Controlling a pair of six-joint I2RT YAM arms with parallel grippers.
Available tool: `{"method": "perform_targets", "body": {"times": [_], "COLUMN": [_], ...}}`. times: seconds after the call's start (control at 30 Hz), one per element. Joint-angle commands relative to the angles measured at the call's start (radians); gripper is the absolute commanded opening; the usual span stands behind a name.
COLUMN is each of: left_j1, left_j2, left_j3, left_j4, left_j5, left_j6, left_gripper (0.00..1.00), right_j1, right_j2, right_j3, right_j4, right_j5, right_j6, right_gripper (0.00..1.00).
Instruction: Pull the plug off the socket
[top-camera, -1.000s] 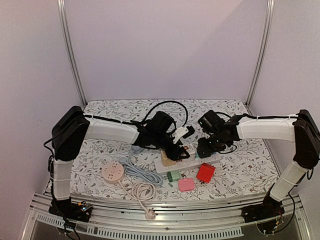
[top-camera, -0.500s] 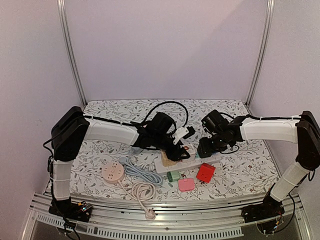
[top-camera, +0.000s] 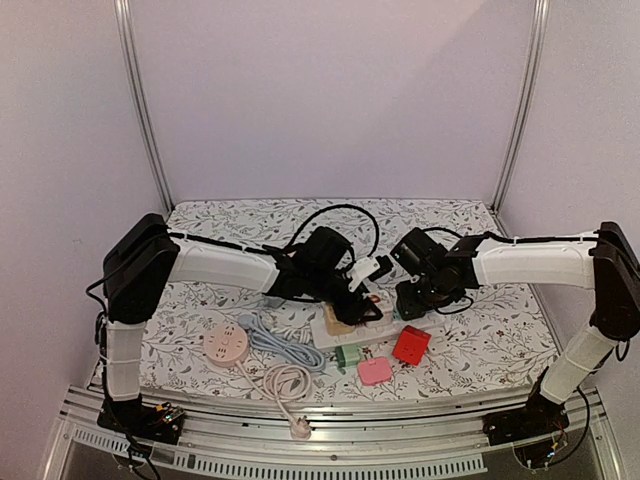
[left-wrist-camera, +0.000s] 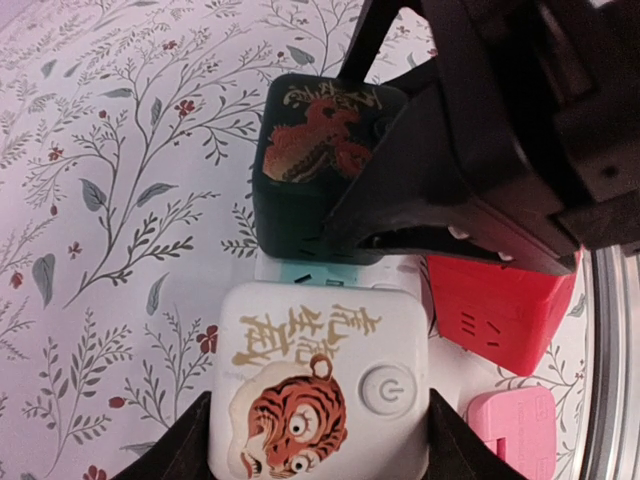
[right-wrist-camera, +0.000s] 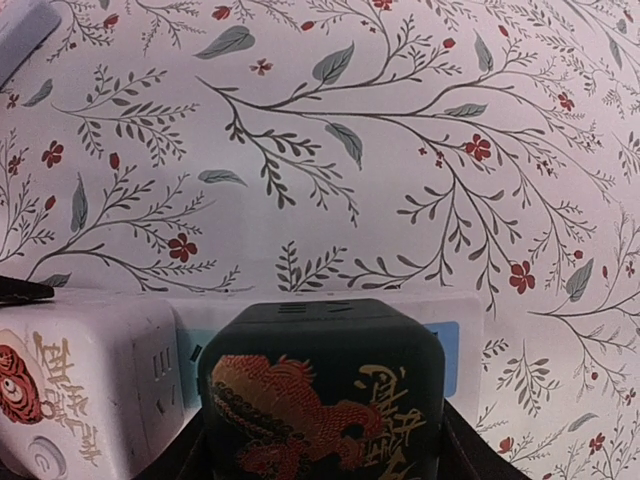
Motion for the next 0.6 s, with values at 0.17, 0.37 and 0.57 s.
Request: {"method": "perform_targets", "body": {"times": [0.17, 0.37, 0.57], "left_j1": [-0.015, -0.015, -0.015], "left_j2": [0.035, 0.038, 0.035], "left_j3": [-0.021, -0.022, -0.026], "left_j4": [-0.036, -0.037, -0.036], "left_j5": [-0.041, -0.043, -0.044], "left_j6": [-0.021, -0.022, -0.024], "left_gripper": [0.37, 0.36, 0.36], "right_j1": [0.055, 0.045, -0.018], "right_j2": [0.021, -0.015, -0.069], "right_j3": [0.080, 0.075, 0.015], "right_j4": [-0.014, 0.000, 0.081], "right_j5": [0.072, 0.039, -0.106], "right_j6": [0.037, 0.021, 0.032], "right_gripper": [0.36, 0.36, 0.36]}}
